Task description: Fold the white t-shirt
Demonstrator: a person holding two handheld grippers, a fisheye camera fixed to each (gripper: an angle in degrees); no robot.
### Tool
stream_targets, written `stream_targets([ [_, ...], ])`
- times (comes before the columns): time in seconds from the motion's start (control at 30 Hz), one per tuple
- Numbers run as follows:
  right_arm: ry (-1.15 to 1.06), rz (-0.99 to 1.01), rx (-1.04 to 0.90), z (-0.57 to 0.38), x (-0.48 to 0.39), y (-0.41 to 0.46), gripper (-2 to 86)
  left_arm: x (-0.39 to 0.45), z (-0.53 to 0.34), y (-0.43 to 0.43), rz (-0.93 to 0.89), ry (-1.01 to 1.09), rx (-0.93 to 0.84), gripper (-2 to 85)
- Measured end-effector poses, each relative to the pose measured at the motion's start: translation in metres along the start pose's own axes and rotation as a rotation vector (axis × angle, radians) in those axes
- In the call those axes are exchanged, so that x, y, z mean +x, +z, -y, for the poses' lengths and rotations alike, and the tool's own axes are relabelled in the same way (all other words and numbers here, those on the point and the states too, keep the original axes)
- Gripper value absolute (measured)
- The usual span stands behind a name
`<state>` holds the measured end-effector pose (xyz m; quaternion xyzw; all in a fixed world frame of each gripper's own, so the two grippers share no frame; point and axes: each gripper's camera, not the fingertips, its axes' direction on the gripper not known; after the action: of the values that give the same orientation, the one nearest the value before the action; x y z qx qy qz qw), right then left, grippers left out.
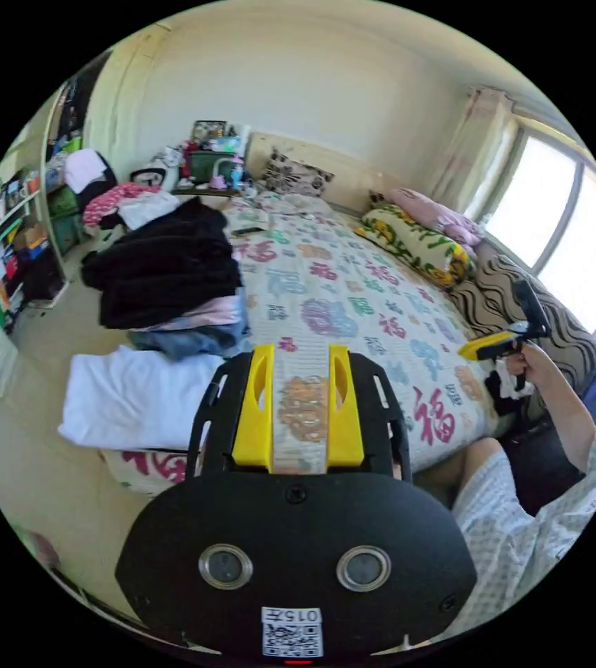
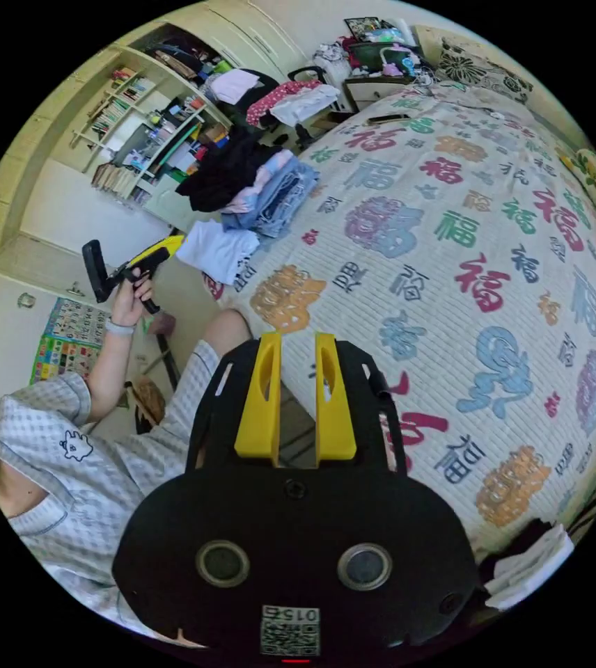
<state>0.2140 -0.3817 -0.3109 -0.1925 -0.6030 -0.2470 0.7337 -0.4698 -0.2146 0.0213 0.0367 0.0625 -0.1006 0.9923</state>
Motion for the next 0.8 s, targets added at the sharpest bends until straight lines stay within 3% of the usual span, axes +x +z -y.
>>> stream_targets([
  [0.1, -0.011, 0.091, -0.005, 0.014, -0.011, 0.042, 7.6, -0.051, -0.017, 0.014, 0.209, -0.075, -0.112, 11.4],
  [0.23, -0.048, 0.152, -0.051, 0.021, -0.023, 0.09, 7.3, -0.098, -0.048, 0.073, 0.157, -0.164, -0.362, 8.9],
  [0.47, 0.004, 0.224, -0.072, -0.002, -0.011, 0.129, 6.7, -0.081, -0.067, 0.059, 0.177, -0.06, -0.27, 1.9],
  [0.63, 0.075, 0.305, 0.056, -0.039, 0.015, 0.132, 7.9, -0.037, -0.08, -0.023, -0.221, 0.005, 0.058, 0.2],
  [0.8, 0.12, 0.393, 0.228, -0.069, 0.036, 0.118, 10.9, 0.049, -0.071, -0.054, -0.602, 0.201, 0.186, 0.0],
])
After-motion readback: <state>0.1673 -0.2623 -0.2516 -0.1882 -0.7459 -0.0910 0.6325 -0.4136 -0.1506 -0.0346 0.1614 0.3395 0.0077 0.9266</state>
